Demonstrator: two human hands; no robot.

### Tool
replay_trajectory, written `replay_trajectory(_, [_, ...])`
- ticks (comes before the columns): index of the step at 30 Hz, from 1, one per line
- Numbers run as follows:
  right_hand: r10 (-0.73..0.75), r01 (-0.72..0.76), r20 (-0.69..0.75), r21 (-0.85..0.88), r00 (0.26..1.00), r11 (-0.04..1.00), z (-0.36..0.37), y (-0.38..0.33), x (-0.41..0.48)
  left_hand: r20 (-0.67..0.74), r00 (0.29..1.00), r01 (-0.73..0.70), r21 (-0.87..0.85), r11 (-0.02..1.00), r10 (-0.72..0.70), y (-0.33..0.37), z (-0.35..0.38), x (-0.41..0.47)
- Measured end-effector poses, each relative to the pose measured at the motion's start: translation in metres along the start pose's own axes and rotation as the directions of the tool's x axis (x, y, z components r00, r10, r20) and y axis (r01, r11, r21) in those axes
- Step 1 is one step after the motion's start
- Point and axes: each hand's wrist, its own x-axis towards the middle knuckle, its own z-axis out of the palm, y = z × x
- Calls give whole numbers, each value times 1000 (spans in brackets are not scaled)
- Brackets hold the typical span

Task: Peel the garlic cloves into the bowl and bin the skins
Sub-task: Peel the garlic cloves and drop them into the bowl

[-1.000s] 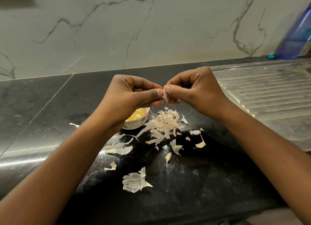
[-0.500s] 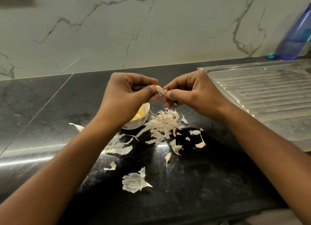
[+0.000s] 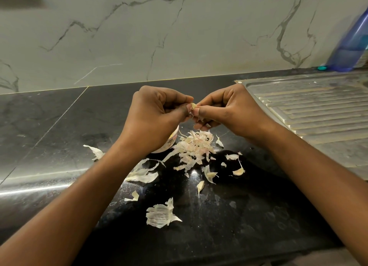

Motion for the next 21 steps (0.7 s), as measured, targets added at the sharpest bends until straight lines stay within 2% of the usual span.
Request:
replay_trajectory(12, [19, -19, 3, 38, 1000, 999, -2, 1, 1, -9, 1000, 17, -44, 999, -18, -1, -3, 1])
replay_trajectory(21, [26, -26, 9, 8, 1000, 1000, -1, 0, 1, 12, 1000, -9, 23, 1000, 8, 1, 0, -2])
